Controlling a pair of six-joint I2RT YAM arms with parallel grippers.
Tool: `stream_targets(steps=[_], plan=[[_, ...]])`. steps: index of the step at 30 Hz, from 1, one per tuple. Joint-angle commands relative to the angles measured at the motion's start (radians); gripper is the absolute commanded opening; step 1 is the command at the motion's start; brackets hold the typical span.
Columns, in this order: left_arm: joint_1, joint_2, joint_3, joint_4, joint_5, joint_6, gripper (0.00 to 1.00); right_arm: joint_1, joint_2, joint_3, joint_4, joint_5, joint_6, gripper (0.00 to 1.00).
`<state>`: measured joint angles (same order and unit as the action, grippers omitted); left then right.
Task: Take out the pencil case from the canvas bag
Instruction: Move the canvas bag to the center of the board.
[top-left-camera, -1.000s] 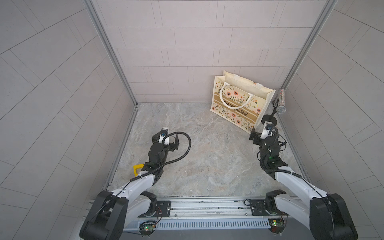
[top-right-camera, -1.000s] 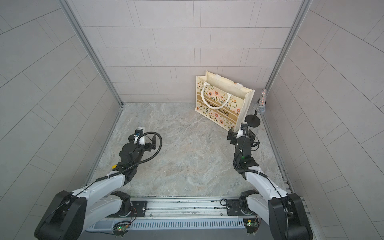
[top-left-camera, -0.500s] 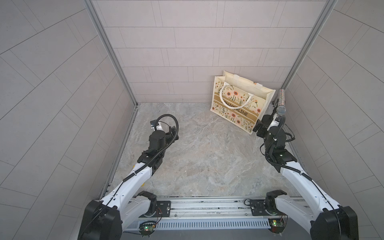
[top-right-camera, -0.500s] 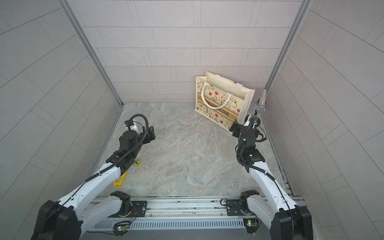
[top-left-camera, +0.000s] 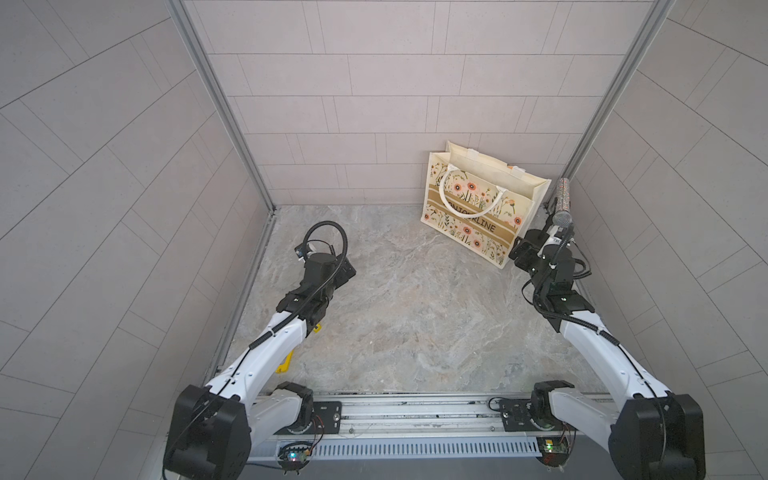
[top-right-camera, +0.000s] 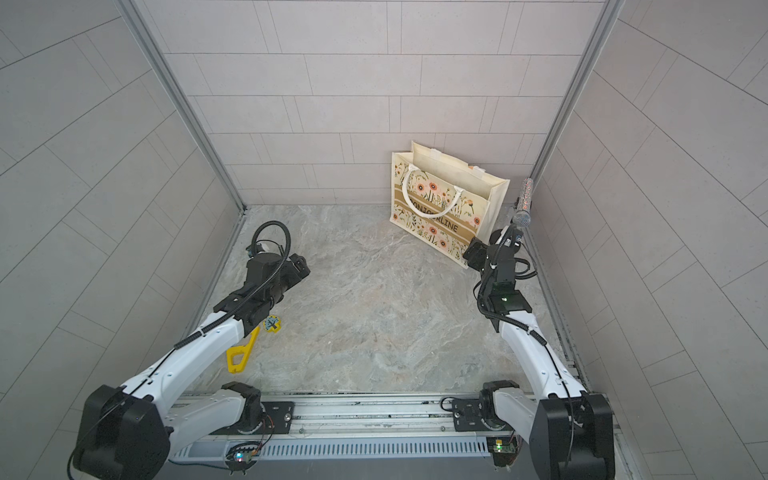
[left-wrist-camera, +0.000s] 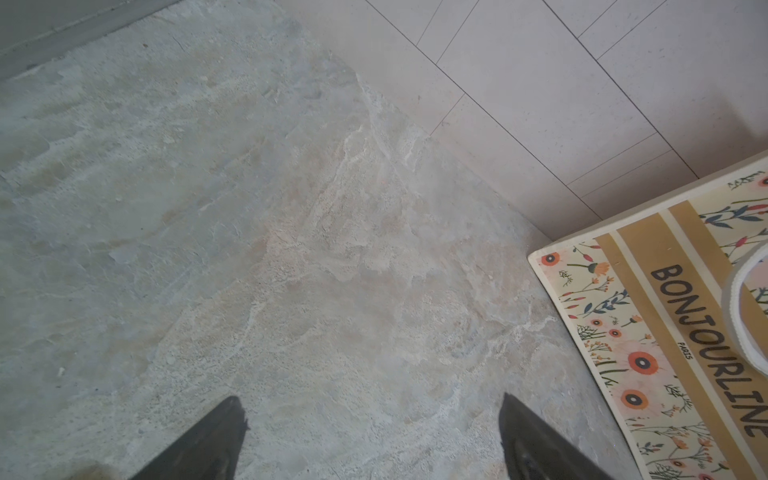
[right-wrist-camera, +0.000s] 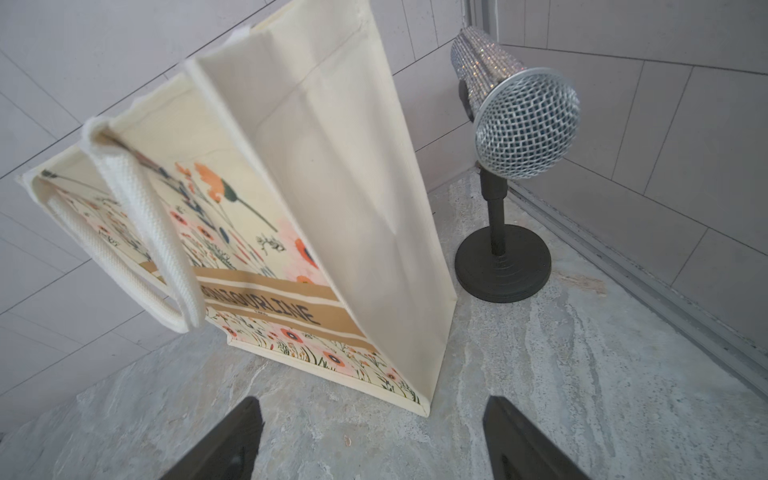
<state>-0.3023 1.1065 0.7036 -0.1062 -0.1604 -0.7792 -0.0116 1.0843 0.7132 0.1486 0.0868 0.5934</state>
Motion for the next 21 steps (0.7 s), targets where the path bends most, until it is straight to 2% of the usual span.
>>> stream_targets(steps=[1, 8, 11, 14, 18, 21], plan=[[-0.041, 0.017, 0.051, -0.033, 0.020, -0.034, 1.00, -0.072, 0.032, 0.070, -0.018, -0.114, 0.069, 0.86], [-0.175, 0.211, 0.243, -0.178, 0.022, 0.025, 1.00, -0.135, 0.142, 0.187, 0.027, -0.266, 0.013, 0.82], [-0.175, 0.246, 0.284, -0.204, 0.036, 0.020, 1.00, -0.155, 0.195, 0.215, 0.074, -0.347, -0.009, 0.78], [-0.175, 0.236, 0.267, -0.159, 0.076, 0.038, 1.00, -0.165, 0.233, 0.250, 0.073, -0.389, -0.057, 0.72], [-0.173, 0.201, 0.189, 0.009, 0.170, 0.049, 1.00, -0.177, 0.278, 0.287, 0.055, -0.417, -0.107, 0.64], [-0.173, 0.200, 0.194, 0.012, 0.212, 0.102, 1.00, -0.185, 0.309, 0.309, 0.060, -0.462, -0.126, 0.62]])
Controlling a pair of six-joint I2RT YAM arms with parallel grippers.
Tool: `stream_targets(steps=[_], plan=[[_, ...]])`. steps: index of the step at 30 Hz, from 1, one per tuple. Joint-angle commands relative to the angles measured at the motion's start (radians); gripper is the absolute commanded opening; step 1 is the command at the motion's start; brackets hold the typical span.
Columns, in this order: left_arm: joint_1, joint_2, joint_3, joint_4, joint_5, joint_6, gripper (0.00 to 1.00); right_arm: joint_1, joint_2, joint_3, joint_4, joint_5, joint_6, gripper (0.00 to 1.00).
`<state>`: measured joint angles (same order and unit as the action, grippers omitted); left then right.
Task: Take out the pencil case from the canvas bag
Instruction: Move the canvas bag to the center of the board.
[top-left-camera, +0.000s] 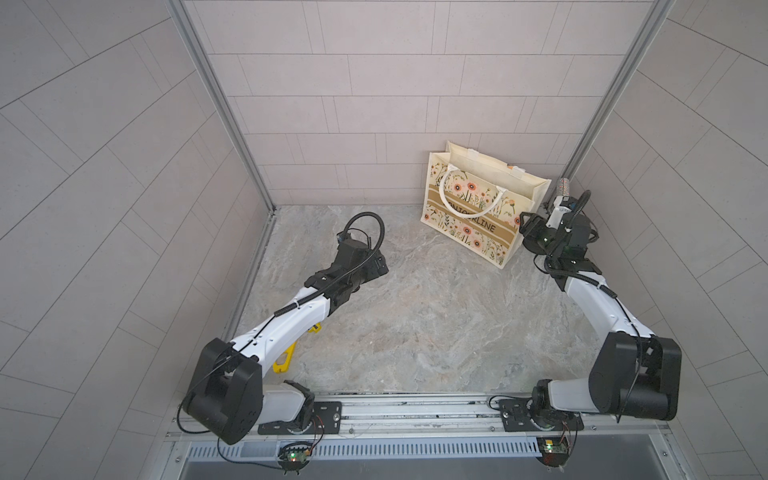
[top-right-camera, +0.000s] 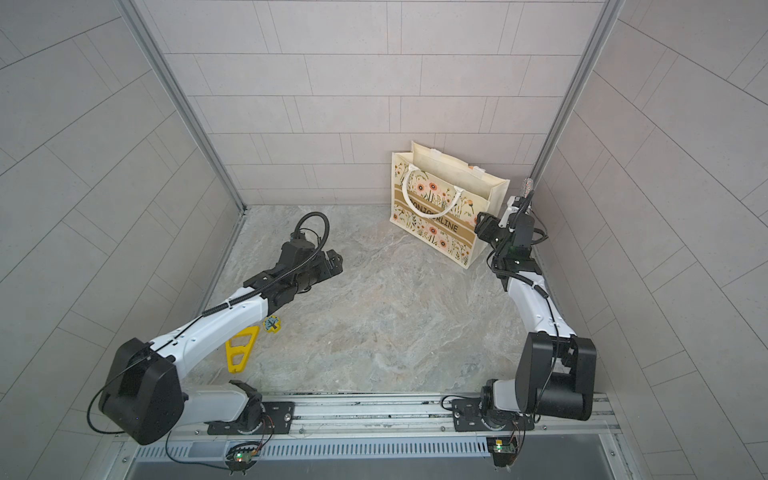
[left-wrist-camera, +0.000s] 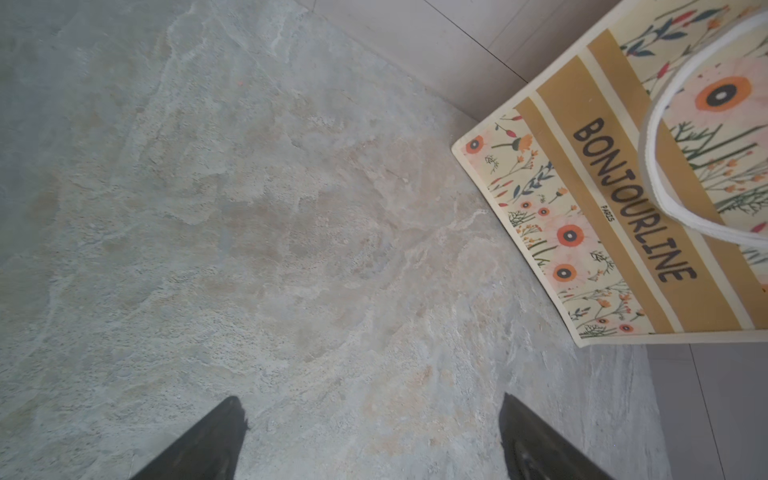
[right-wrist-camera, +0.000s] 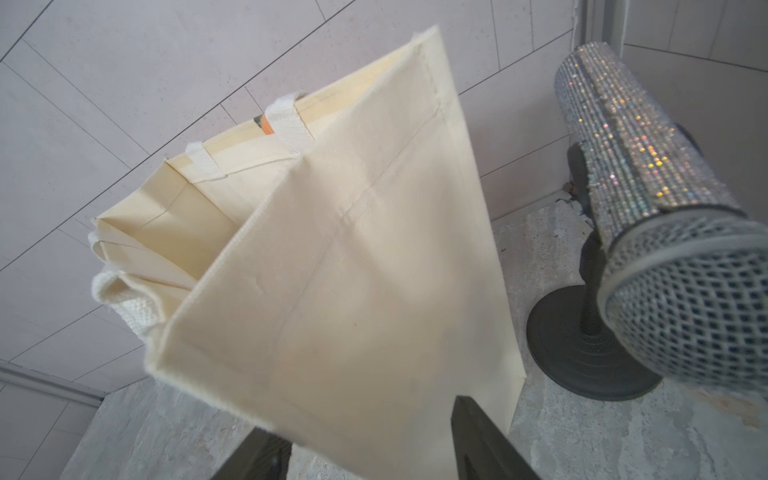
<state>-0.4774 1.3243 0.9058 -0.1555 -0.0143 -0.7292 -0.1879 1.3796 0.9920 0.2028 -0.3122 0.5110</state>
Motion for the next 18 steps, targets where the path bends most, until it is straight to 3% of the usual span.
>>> stream_targets(steps=[1, 8, 18], plan=[[0.002, -0.014, -0.005, 0.060, 0.079, 0.063, 1.00, -0.008, 0.023, 0.038, 0.006, -0.084, -0.051, 0.62], [0.002, -0.014, -0.008, 0.070, 0.123, 0.071, 1.00, -0.008, 0.066, 0.084, -0.023, -0.055, -0.101, 0.58], [0.002, -0.014, -0.007, 0.066, 0.131, 0.074, 1.00, -0.010, 0.109, 0.102, 0.015, -0.117, -0.108, 0.32]])
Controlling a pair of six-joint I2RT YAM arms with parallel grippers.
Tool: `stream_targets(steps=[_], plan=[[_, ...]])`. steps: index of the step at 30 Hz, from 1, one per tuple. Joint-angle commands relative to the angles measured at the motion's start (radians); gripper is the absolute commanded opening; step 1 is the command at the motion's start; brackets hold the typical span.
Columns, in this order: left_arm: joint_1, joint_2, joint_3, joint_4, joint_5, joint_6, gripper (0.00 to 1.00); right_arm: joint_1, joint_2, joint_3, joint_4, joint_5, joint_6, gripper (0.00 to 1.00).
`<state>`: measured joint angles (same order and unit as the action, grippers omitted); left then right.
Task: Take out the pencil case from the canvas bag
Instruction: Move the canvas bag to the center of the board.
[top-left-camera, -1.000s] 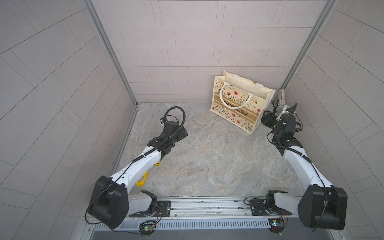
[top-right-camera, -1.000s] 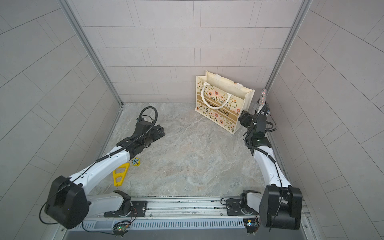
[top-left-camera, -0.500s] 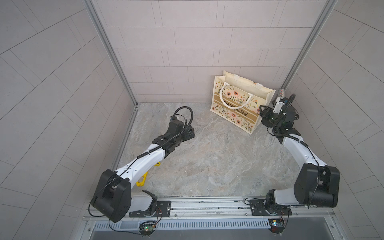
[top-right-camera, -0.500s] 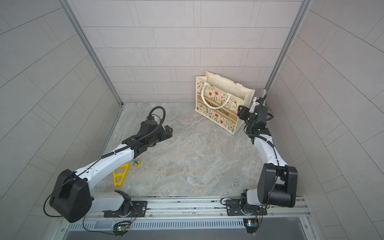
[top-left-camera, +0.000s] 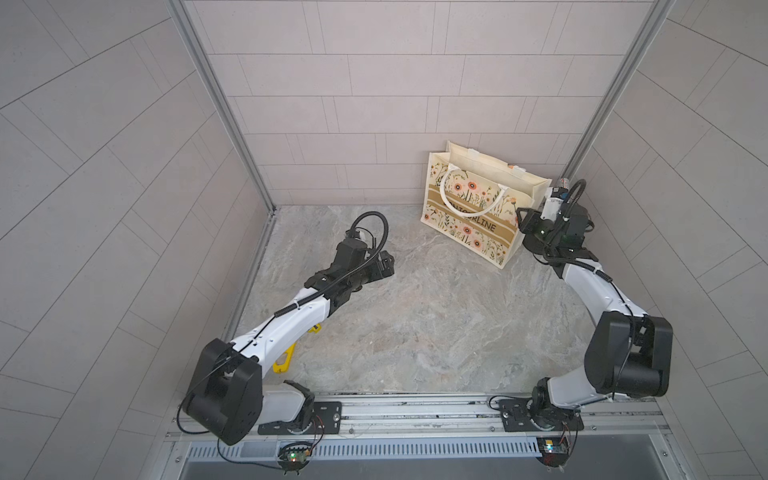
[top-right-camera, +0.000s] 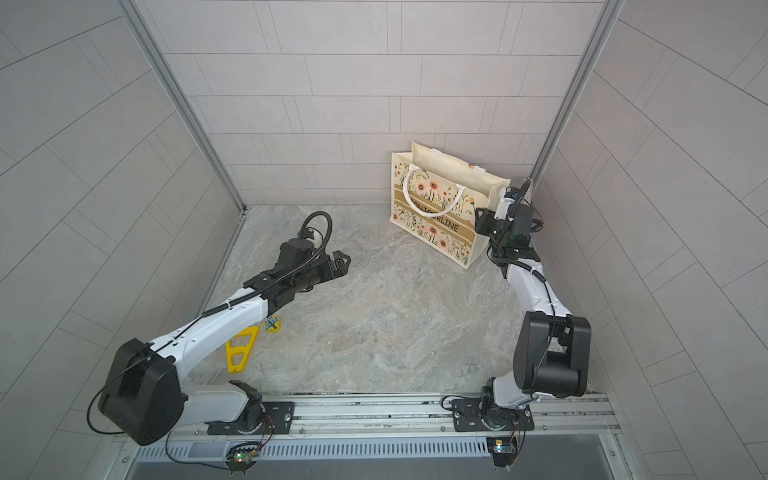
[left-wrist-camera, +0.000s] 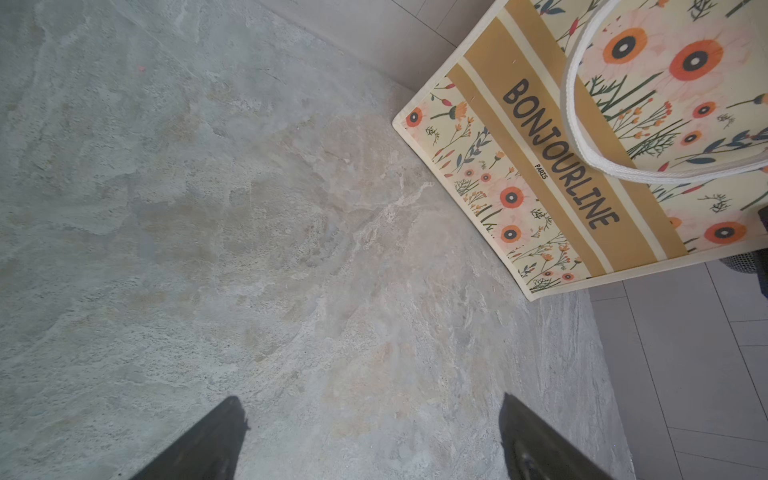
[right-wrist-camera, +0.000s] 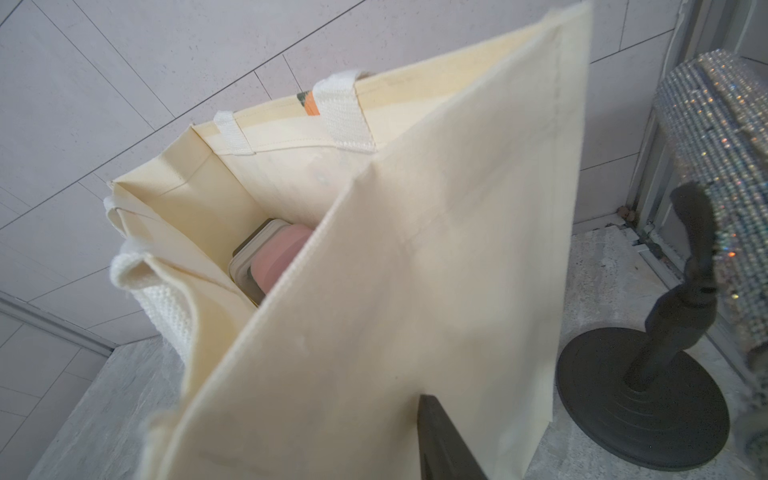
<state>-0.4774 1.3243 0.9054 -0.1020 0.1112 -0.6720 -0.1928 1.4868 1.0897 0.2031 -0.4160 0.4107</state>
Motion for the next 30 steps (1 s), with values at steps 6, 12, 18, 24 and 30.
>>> stream_targets(steps=[6, 12, 18, 24, 30], plan=[[0.006, -0.015, -0.005, 0.007, 0.000, 0.012, 1.00, 0.006, -0.018, -0.008, 0.021, -0.014, -0.011, 0.17], [0.009, -0.052, -0.020, -0.005, -0.086, -0.028, 1.00, 0.083, -0.078, -0.029, -0.034, 0.076, -0.080, 0.05], [0.011, -0.090, -0.075, 0.055, -0.135, -0.136, 1.00, 0.253, -0.166, -0.050, -0.095, 0.225, -0.153, 0.03], [0.014, -0.154, -0.059, 0.016, -0.109, -0.058, 1.00, 0.475, -0.242, -0.073, -0.144, 0.375, -0.183, 0.01], [0.043, -0.226, 0.028, -0.162, -0.160, 0.008, 1.00, 0.761, -0.250, -0.063, -0.211, 0.616, -0.191, 0.00]])
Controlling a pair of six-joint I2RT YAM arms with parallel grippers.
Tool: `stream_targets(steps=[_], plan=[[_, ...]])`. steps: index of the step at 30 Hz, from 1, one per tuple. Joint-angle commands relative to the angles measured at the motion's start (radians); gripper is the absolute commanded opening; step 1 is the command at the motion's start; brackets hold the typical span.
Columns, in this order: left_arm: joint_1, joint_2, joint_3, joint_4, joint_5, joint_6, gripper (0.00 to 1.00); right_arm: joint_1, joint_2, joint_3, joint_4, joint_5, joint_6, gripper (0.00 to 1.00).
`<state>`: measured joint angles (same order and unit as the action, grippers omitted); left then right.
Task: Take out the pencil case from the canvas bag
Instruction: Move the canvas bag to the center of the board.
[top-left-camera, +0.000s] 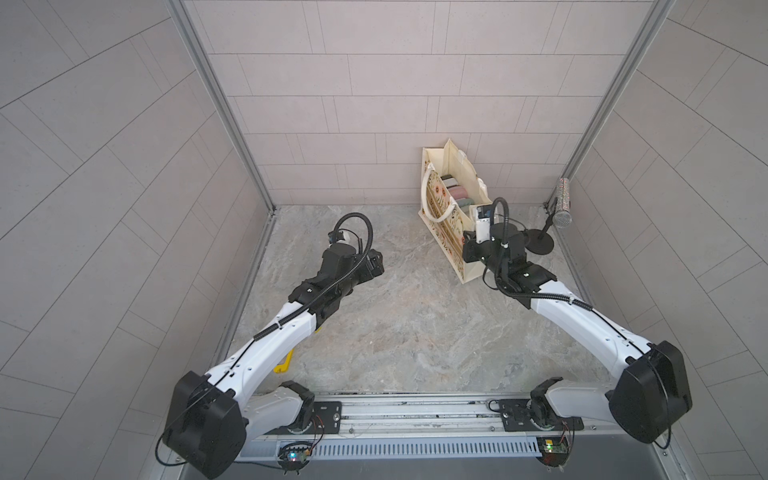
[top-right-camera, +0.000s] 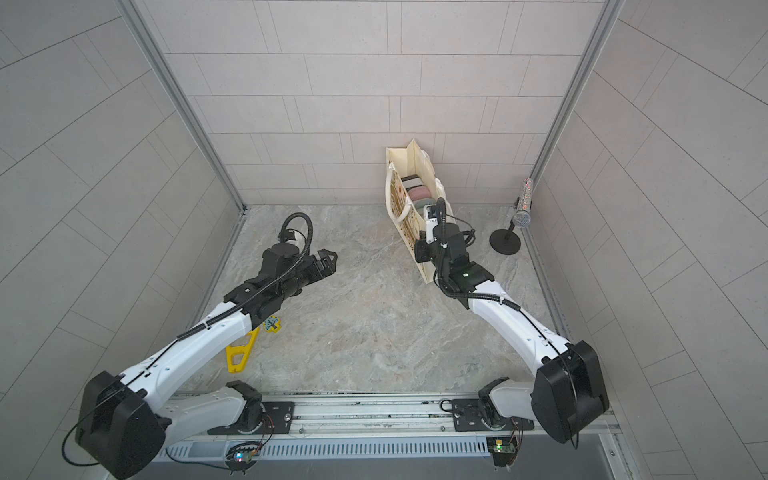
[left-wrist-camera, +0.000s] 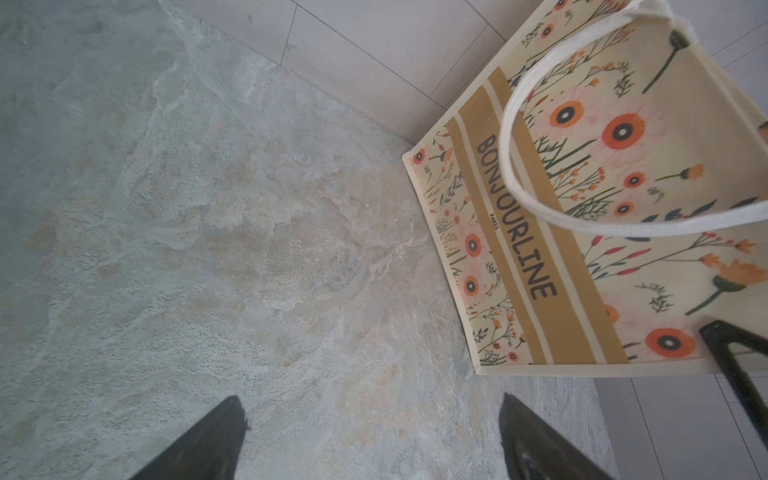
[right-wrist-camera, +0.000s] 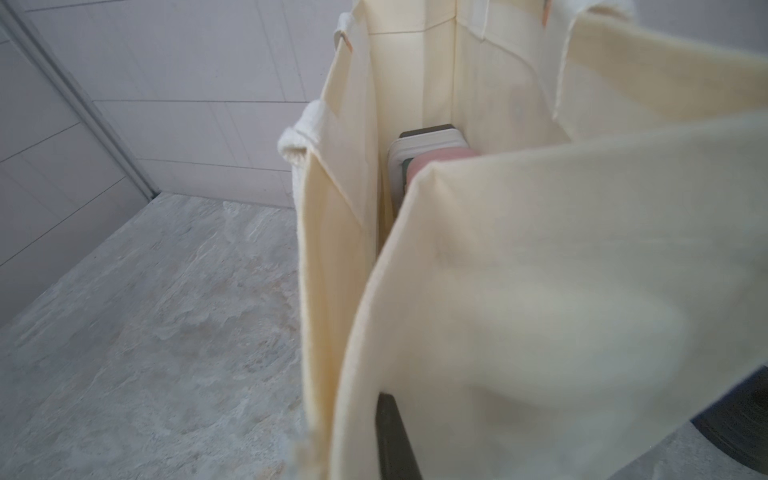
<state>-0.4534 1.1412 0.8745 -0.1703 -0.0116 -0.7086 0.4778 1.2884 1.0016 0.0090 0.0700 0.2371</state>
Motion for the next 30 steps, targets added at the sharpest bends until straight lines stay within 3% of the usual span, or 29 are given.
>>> stream_targets(steps=[1, 5, 12, 19, 26, 30], plan=[[0.027, -0.051, 0.081, -0.130, -0.047, 0.056, 1.00, 0.137, -0.048, 0.032, -0.022, 0.172, -0.021, 0.00], [0.058, -0.055, 0.178, -0.268, -0.065, 0.088, 0.99, 0.277, -0.027, 0.075, -0.042, 0.270, -0.007, 0.00], [0.088, -0.049, 0.311, -0.398, -0.057, 0.143, 0.96, 0.452, 0.004, 0.145, -0.040, 0.323, 0.057, 0.00], [0.089, -0.031, 0.342, -0.422, -0.021, 0.164, 0.98, 0.487, 0.047, 0.120, -0.028, 0.256, 0.107, 0.01], [0.088, 0.007, 0.400, -0.400, 0.053, 0.183, 0.99, 0.487, -0.077, 0.051, -0.043, 0.190, 0.060, 0.49], [0.087, 0.059, 0.470, -0.359, 0.154, 0.177, 0.98, 0.487, -0.235, -0.043, -0.061, 0.156, 0.041, 0.54]])
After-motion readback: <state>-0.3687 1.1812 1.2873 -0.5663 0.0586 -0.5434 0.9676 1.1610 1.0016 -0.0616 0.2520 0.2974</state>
